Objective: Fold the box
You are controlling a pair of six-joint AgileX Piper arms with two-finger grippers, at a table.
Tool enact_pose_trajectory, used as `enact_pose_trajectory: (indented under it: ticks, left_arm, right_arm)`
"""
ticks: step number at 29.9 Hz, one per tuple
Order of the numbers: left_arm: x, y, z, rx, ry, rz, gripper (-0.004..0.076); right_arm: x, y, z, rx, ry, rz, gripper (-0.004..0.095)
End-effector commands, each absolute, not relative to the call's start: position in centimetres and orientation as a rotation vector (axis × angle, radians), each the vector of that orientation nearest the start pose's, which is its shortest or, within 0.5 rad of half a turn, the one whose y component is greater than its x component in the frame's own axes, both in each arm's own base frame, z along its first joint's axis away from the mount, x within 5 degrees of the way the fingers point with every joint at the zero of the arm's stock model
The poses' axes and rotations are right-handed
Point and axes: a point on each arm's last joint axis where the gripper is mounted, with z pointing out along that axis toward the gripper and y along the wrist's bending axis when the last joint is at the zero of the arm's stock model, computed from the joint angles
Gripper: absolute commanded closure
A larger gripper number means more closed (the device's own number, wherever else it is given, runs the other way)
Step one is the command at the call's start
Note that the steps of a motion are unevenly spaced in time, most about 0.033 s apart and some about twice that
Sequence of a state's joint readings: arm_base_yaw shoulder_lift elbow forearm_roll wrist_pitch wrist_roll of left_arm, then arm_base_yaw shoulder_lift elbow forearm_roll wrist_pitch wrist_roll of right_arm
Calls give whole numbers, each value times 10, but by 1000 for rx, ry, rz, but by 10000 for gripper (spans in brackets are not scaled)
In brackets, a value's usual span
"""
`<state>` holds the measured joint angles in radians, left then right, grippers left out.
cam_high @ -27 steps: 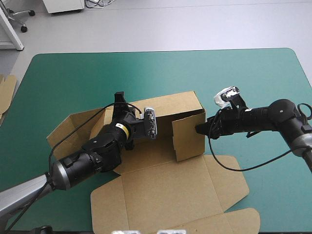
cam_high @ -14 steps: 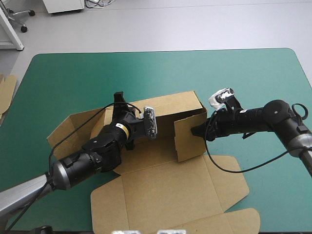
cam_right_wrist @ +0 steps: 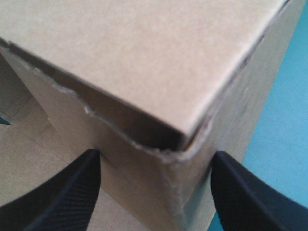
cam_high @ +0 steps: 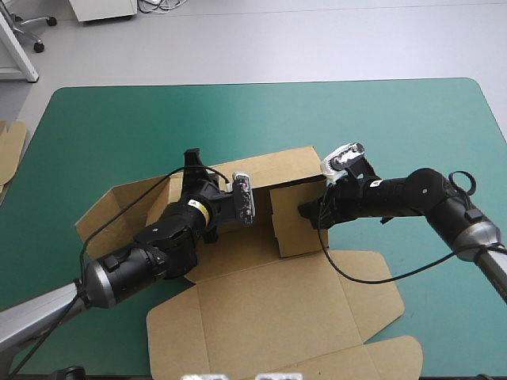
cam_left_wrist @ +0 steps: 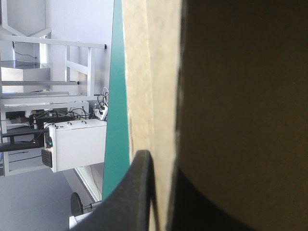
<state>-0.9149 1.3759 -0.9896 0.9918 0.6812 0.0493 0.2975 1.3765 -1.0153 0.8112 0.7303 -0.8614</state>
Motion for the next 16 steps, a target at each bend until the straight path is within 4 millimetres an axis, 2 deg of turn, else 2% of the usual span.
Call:
enact_pose_trajectory:
  ticks: [1,16]
  left_arm:
    - [203,-206,292,1546,1717,444,738]
    - [203,-206,293,1543,1715,437,738]
  right_arm:
    - [257,132,317,-746,2172,684,302]
    - [267,126,319,-604,2163,597,303]
